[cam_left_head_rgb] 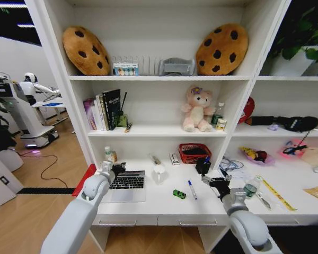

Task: Organize the objects on the table.

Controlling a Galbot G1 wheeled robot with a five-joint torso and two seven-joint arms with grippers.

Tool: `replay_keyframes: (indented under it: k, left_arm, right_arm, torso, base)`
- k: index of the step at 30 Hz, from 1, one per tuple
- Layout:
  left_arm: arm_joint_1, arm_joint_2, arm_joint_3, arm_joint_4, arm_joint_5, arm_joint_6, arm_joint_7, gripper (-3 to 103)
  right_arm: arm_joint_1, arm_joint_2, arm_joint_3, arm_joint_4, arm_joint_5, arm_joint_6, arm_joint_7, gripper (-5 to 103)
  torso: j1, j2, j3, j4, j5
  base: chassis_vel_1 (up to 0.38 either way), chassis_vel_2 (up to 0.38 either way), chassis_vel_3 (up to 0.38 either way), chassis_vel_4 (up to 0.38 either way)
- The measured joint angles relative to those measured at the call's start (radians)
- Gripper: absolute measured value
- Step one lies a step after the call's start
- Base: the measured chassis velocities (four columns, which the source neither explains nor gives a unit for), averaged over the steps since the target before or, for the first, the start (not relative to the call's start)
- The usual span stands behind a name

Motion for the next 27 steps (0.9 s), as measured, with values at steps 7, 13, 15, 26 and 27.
replay_keyframes:
  k: [7, 13, 15, 26, 27]
  left_arm:
    - [0.08, 0.002, -0.002, -0.04, 0.007, 0.001, -0.002, 0]
    - [0.1, -0.017, -0.014, -0.034, 0.012, 0.002, -0.022, 0]
    - [0.092, -0.02, -0.022, -0.032, 0.012, -0.007, -0.029, 0]
    - [0.064, -0.084, -0.099, -0.008, 0.013, -0.395, -0.159, 13]
    - [0.077, -0.092, -0.115, -0.02, 0.012, -0.428, -0.163, 18]
  right_arm:
    - [-0.002, 0.004, -0.013, -0.008, -0.004, 0.0, -0.004, 100]
    - [-0.006, 0.001, -0.011, -0.006, -0.002, 0.0, -0.005, 100]
    - [-0.006, -0.004, -0.007, -0.002, 0.002, 0.001, -0.005, 100]
    - [-0.015, -0.006, 0.003, 0.028, 0.011, 0.001, -0.004, 100]
    - [-0.015, -0.006, 0.003, 0.03, 0.01, 0.001, -0.004, 100]
  torso:
    - [0.0, 0.0, 0.0, 0.0, 0.0001]
    - [0.0, 0.0, 0.0, -0.0001, 0.0001]
    - [0.0, 0.0, 0.0, -0.0001, 0.0]
    - [0.0, 0.0, 0.0, -0.0002, 0.0]
    - [0.0, 0.0, 0.0, -0.0002, 0.0]
  base:
    - [0.0, 0.0, 0.0, 0.0]
    - [0.0, 0.0, 0.0, 0.0]
    - [0.0, 0.0, 0.0, 0.0]
    - [0.0, 0.0, 0.0, 0.0]
    - [0.0, 0.0, 0.0, 0.0]
